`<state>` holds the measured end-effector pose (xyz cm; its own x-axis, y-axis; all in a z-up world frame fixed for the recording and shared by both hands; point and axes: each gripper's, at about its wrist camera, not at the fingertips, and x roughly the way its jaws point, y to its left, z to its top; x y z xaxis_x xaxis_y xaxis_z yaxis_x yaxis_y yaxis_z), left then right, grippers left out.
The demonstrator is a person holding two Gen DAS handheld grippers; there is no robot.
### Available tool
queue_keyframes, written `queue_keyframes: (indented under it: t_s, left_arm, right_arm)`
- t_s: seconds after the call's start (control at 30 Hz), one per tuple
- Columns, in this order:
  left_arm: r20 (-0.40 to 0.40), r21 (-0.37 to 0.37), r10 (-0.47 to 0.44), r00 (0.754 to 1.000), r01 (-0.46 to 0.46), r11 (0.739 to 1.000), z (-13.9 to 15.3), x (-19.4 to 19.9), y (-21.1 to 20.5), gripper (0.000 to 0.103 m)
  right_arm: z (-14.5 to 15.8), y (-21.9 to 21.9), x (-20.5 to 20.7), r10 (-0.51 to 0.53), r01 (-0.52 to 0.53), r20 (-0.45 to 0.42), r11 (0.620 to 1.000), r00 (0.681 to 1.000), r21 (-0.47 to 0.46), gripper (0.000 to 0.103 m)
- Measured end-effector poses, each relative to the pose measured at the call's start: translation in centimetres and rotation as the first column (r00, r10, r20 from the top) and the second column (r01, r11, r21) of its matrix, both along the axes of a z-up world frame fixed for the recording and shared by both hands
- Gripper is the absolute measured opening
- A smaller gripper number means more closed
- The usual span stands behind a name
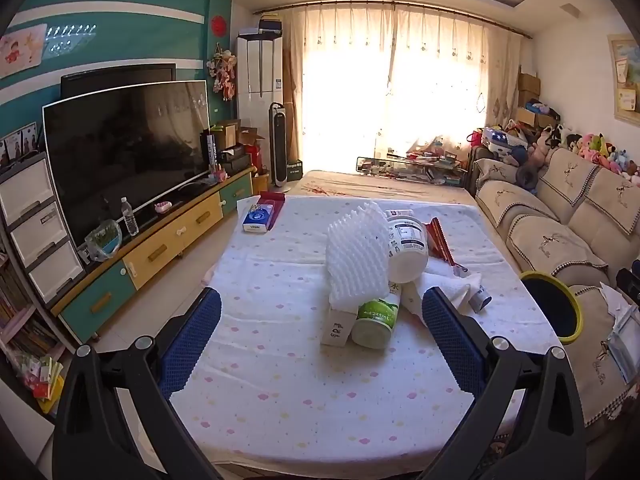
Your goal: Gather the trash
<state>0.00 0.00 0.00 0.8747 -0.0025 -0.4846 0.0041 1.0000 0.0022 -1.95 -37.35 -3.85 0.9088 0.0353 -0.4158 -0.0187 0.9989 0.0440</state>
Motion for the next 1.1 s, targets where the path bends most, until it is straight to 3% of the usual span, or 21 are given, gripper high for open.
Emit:
queue_keyframes:
  t_s: [1.1]
  left_arm:
    - [0.013,-0.006,-0.010,1.000,0.010,1.000,-0.1,-0.1,-0.2,0.099]
  right_arm:
    - [-1.6,-0.2,1.1,-0.012,0.012,-0.030,1.000,0.999,0.009,0.097]
